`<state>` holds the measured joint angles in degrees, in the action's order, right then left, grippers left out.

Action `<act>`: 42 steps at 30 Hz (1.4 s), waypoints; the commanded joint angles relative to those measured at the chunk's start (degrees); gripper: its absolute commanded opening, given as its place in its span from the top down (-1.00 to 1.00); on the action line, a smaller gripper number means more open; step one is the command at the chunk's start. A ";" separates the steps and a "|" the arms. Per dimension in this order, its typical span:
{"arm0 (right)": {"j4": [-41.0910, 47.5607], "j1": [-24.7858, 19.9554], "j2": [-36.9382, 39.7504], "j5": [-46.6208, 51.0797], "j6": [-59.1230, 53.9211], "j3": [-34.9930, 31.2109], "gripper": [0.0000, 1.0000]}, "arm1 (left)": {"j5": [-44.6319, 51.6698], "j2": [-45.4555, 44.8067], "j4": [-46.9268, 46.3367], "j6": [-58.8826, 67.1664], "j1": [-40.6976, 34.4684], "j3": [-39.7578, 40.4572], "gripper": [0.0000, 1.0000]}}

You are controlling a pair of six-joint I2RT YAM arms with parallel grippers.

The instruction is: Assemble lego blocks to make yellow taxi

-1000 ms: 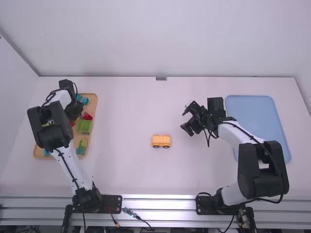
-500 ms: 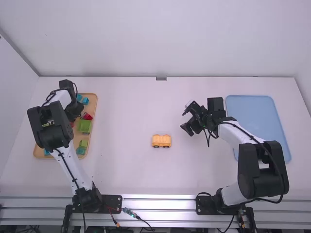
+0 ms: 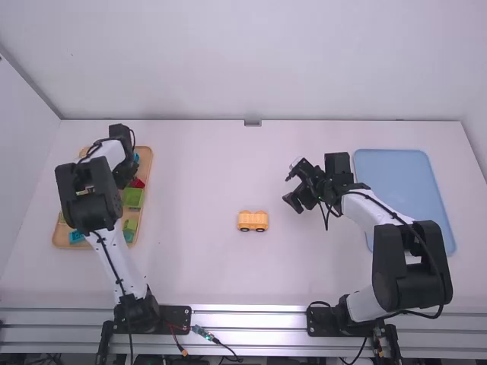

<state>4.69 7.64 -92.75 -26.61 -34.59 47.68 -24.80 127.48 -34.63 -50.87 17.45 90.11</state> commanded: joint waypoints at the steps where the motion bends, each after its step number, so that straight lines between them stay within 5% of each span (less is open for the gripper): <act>1: 0.25 -0.59 1.86 0.11 0.07 1.49 -0.98 | -5.46 0.63 -0.55 -3.42 -1.49 -1.75 0.16; 32: 0.43 -0.55 1.86 0.11 0.09 1.42 -0.98 | -7.82 0.57 2.10 -7.83 0.17 -3.28 0.10; 38: 0.62 -0.63 1.86 0.13 0.09 1.44 -0.98 | -7.93 0.57 2.19 -7.66 0.22 -3.28 0.23; 42: 0.67 -0.63 1.86 0.11 0.09 1.42 -0.98 | -8.31 0.57 2.12 -7.62 0.22 -3.28 0.63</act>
<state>5.15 7.22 -92.75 -26.44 -34.52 47.68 -32.23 127.48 -32.23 -58.52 17.37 87.85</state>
